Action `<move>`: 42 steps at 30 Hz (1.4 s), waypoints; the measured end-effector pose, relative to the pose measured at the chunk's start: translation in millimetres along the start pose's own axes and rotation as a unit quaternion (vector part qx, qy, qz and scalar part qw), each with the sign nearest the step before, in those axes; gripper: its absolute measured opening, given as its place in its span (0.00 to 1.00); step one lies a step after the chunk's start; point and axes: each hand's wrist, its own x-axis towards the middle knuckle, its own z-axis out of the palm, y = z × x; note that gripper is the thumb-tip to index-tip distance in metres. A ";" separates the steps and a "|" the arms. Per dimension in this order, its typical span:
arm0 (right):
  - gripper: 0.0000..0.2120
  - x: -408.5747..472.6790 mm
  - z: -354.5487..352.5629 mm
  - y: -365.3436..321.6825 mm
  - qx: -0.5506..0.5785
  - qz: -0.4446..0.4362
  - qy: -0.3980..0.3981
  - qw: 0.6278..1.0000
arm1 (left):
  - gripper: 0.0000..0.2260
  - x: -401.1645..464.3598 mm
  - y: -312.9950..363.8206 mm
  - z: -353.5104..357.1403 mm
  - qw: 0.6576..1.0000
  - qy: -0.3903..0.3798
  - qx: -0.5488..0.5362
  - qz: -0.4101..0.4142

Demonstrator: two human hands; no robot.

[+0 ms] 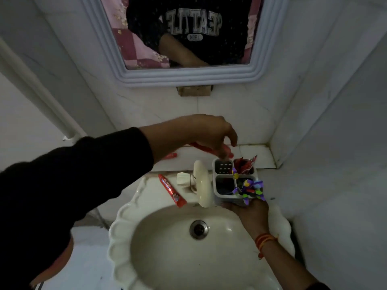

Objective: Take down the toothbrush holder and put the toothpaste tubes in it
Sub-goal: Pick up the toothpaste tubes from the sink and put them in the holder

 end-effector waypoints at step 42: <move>0.38 1.5 -1.1 -1.0 -0.045 0.001 0.002 0.999 | 0.14 -47.1 -49.3 72.7 0.893 0.108 -0.328 -0.290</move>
